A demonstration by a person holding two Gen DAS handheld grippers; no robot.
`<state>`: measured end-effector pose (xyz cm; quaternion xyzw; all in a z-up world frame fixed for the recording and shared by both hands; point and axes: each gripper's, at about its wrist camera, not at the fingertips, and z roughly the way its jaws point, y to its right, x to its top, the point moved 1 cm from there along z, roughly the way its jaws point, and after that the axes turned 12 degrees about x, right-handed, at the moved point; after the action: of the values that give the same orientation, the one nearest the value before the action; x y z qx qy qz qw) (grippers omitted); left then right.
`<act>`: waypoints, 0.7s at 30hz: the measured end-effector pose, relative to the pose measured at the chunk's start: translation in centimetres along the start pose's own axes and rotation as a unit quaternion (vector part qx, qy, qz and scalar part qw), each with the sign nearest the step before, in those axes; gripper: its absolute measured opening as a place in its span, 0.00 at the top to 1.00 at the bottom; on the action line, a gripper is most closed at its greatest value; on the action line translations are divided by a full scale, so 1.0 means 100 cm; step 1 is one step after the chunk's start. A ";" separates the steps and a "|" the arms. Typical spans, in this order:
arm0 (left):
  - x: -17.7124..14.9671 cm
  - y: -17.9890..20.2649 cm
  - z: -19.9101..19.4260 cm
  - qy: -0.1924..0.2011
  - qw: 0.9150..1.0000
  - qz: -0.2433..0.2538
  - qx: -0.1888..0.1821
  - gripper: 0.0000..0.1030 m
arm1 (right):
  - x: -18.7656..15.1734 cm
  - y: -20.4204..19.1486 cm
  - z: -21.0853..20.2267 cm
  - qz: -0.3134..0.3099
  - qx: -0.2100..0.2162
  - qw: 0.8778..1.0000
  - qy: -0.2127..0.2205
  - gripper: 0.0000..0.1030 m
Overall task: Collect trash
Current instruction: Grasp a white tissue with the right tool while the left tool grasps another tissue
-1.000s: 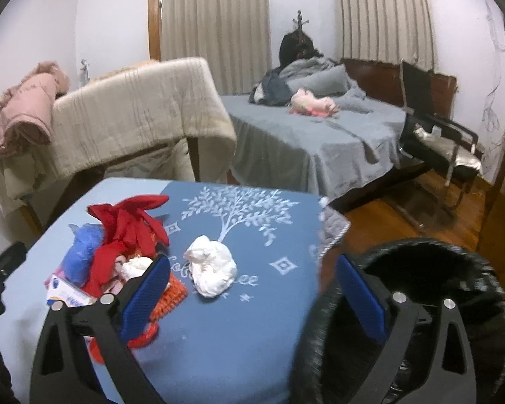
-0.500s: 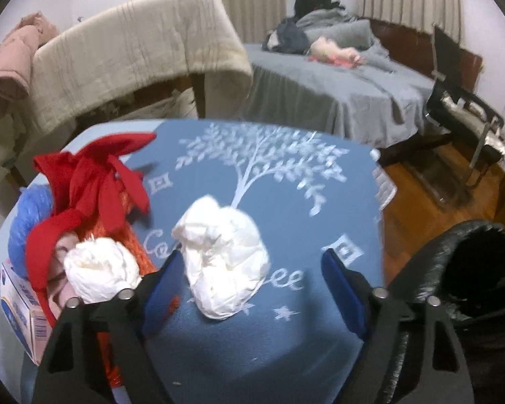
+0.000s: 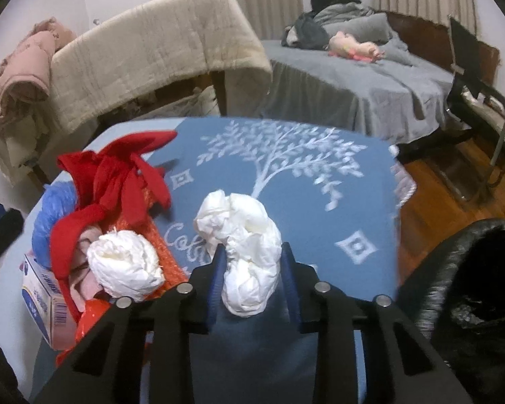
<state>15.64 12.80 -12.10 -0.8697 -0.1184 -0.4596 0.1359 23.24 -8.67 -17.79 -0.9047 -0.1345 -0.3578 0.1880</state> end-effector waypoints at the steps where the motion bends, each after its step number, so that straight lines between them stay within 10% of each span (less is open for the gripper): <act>1: 0.000 0.003 0.000 0.001 1.000 0.002 -0.004 0.29 | 0.001 0.003 -0.004 0.003 -0.001 1.000 0.003 0.69; 10: -0.005 0.047 -0.003 0.002 0.998 0.033 -0.049 0.49 | 0.000 0.026 -0.041 0.025 -0.019 0.999 0.027 0.69; 21: -0.021 0.087 0.024 -0.022 0.995 0.079 -0.050 0.50 | -0.007 0.043 -0.053 0.033 -0.027 0.999 0.031 0.69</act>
<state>19.20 5.36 -16.26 -0.8919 -0.0289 -0.4334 0.1255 21.22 -14.87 -15.72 -0.9019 -0.0892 -0.3827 0.1796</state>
